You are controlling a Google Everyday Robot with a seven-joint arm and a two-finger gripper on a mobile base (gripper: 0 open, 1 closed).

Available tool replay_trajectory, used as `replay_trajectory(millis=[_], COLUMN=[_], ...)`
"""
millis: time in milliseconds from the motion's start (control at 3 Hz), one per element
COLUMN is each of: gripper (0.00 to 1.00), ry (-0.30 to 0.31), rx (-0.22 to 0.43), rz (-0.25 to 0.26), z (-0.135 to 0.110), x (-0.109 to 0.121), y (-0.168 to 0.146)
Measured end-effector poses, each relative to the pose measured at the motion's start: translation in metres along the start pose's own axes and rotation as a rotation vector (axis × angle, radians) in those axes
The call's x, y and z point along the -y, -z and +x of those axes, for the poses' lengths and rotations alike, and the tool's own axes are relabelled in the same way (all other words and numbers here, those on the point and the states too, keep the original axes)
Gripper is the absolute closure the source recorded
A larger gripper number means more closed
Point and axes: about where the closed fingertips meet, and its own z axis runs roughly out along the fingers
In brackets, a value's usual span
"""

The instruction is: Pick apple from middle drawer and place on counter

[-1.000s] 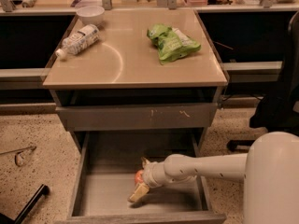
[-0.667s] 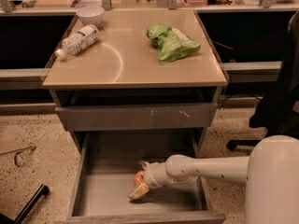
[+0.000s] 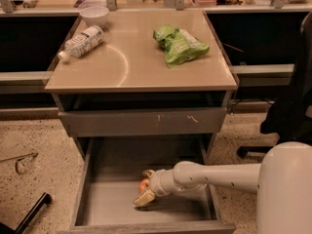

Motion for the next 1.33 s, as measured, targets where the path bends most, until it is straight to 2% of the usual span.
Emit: replay_trajectory(millis=[333,667,1333], gripper=[0.88,1.00,1.00], ry=[0.000,0.000,0.006], rx=[0.000,0.000,-0.002], rz=[0.000,0.000,0.002], z=[0.0000,0.0000,-0.0099], x=[0.0000,0.0000,-0.0012], y=[0.0000,0.0000,0.0070])
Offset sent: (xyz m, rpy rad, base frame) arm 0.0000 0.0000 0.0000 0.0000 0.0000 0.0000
